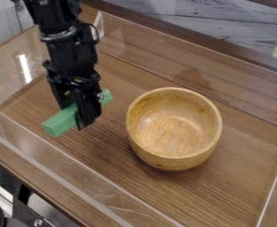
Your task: Remove the green block from inside the brown bowl and put it on the table
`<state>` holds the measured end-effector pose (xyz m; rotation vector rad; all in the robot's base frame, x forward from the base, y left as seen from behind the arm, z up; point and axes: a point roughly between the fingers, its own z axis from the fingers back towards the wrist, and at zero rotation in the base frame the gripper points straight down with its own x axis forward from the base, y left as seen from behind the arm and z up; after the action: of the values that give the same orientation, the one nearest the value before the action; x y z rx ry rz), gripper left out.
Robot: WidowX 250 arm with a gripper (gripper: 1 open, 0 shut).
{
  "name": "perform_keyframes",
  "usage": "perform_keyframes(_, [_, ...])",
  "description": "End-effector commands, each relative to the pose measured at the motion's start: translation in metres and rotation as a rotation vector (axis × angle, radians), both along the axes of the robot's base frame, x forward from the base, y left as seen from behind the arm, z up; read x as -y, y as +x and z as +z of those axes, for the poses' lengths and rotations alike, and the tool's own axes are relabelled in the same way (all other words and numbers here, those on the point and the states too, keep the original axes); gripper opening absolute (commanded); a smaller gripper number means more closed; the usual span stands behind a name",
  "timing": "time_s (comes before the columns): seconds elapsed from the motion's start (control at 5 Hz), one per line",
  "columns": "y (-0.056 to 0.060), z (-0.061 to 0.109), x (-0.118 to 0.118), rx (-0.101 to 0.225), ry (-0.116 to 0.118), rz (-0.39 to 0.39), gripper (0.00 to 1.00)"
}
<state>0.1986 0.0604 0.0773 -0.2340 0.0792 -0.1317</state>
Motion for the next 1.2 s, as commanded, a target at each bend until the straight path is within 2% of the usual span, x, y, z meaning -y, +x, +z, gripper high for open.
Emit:
perform_keyframes(0.0, [0.007, 0.001, -0.001, 0.04, 0.017, -0.002, 0.0])
perform_keyframes(1.0, [0.021, -0.005, -0.009, 0.053, 0.0, 0.016, 0.0])
